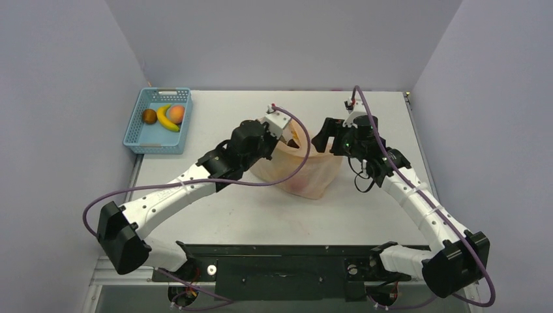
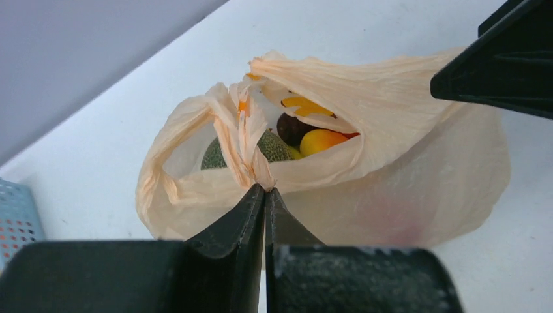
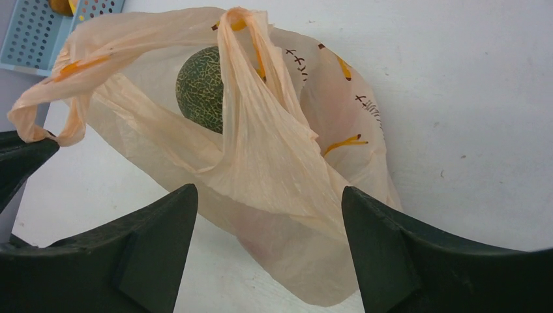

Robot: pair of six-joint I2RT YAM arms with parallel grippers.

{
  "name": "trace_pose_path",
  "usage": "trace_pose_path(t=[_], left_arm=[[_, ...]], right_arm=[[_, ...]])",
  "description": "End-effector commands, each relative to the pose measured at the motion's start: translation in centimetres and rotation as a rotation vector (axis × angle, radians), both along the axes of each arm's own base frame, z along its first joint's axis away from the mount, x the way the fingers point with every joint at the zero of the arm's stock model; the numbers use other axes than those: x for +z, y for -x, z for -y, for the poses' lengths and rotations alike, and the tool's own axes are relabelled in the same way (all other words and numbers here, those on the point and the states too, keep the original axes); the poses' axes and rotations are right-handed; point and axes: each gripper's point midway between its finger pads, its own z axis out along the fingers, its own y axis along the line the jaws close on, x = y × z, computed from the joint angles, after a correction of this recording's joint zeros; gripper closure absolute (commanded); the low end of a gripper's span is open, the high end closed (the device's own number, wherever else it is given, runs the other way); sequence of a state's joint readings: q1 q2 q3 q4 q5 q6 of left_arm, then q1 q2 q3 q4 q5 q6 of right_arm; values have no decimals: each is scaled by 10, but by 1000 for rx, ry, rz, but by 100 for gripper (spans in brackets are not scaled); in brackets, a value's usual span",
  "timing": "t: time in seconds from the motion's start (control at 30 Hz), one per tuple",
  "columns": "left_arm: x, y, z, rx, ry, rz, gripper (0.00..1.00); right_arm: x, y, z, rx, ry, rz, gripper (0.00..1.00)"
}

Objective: Take the fake fruits out of the plastic bag
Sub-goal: Adjust the plastic bag at the center of the board.

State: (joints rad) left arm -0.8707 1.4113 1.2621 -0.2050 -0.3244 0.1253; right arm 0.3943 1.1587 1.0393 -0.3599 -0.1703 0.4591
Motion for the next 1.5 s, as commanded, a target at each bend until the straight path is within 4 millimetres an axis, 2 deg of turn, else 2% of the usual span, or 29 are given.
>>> trace_pose_path(t=[0.0,0.03,0.13,0.27,0.53,0.7,0.77,0.8,1.0,1.1,1.13,1.2,1.23,1.3,1.37,1.47], left_arm=[[7,9,-2,-54,244,-80,100],[10,10,-1,-59,267,-94,100],[19,11,-7,-57,298,-89,100],[21,11,-20,-10,308,-60,100],[30,2,-46,92,275,31,100],[31,1,-48,95,272,39,100],[30,0,-48,97,270,36,100],[31,0,-48,95,273,35,100],[30,-1,-48,92,275,28,100],[30,-2,-50,99,274,31,100],[30,-3,-52,107,272,33,100],[31,-4,-54,119,272,37,100],[31,-5,-55,129,273,39,100],[32,-7,-60,152,271,44,100],[33,-9,-66,184,272,47,100],[35,-9,-75,238,270,36,100]], right_arm=[[39,-19,-31,109,-70,93,23],[40,-18,-40,138,-76,99,23],[44,-33,-56,163,-78,136,21],[42,-54,-67,162,-44,159,19],[16,-89,-85,216,36,137,19],[-6,-110,-90,171,40,71,31],[-12,-112,-95,181,41,45,39],[-15,-112,-96,180,45,36,40],[-40,-116,-78,71,118,0,43],[-45,-115,-78,70,125,-9,56],[-45,-115,-78,71,124,-9,60],[-43,-115,-79,73,121,-5,74],[-41,-115,-78,69,121,-1,84],[-31,-115,-77,56,110,19,99],[-15,-115,-72,29,91,50,100],[22,-114,-63,-3,33,113,100]])
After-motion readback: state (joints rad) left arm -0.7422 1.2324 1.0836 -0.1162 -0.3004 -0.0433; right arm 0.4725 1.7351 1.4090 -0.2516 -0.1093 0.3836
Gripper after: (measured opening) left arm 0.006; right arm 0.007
